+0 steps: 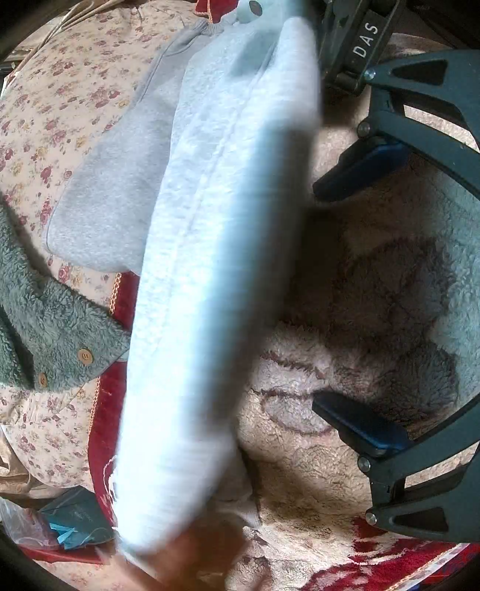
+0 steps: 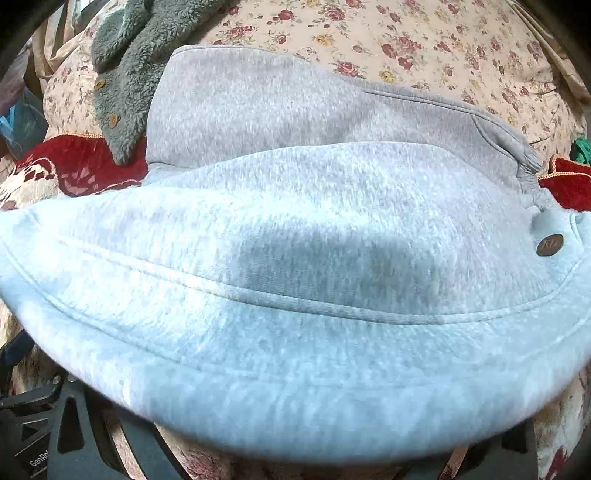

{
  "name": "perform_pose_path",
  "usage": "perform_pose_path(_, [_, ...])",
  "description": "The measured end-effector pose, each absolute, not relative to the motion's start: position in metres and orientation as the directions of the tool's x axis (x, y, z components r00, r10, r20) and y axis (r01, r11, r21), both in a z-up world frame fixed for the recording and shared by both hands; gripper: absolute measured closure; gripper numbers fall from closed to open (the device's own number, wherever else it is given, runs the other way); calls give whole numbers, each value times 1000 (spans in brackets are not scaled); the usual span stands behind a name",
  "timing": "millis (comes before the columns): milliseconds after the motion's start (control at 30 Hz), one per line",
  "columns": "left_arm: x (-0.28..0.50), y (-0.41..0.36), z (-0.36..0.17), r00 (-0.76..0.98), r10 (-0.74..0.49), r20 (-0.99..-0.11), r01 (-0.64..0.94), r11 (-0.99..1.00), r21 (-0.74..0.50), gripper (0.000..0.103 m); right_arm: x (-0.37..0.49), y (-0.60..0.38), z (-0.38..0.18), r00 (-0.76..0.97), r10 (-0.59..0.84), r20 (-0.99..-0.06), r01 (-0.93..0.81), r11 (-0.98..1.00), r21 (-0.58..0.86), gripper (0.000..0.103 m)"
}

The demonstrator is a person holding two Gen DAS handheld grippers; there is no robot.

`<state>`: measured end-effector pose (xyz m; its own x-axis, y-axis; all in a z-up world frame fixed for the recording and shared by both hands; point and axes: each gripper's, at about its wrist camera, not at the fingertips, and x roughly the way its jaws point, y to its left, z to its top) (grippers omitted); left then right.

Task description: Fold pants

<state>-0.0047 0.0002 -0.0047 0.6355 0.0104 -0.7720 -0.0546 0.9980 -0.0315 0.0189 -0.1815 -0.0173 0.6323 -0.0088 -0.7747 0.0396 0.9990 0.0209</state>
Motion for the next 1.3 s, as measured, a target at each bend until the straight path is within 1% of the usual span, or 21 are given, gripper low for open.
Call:
perform_pose_path(133, [-4, 0, -5, 636, 11, -772, -55, 998, -31, 0, 18, -183, -16, 632, -8, -775, 40, 999, 21, 0])
perform_pose_path(167, [-4, 0, -5, 636, 11, -772, -55, 998, -31, 0, 18, -183, -16, 599, 16, -801, 41, 998, 50, 0])
perform_pose_path(600, [-5, 0, -5, 635, 10, -772, -55, 998, -32, 0, 19, -183, -15, 599, 16, -801, 41, 998, 50, 0])
perform_pose_path(700, [-1, -4, -6, 632, 37, -774, -57, 998, 1, 0, 19, -183, -15, 596, 14, -803, 41, 998, 48, 0])
perform_pose_path(800, [0, 1, -5, 636, 12, -772, -56, 998, -30, 0, 19, -180, -15, 593, 0, -805, 42, 999, 31, 0])
perform_pose_path(933, [0, -1, -5, 637, 20, -771, -56, 998, -21, 0, 19, -177, -17, 595, 3, -803, 43, 998, 35, 0])
perform_pose_path(1067, [-3, -2, -6, 638, 29, -770, -57, 998, -9, 0, 18, -179, -15, 587, 46, -809, -4, 999, 54, 1])
perform_pose_path(1133, [-3, -4, -7, 637, 38, -770, -57, 998, 2, 0, 16, -185, -12, 564, 99, -820, -53, 995, 84, 1])
perform_pose_path(1200, [-3, -5, -7, 635, 48, -771, -57, 998, 15, 0, 8, -193, -6, 552, 147, -821, -85, 989, 120, 1])
perform_pose_path(1300, [-3, -6, -6, 632, 54, -773, -56, 998, 24, 0, -9, -204, 3, 552, 175, -815, -101, 985, 143, 0])
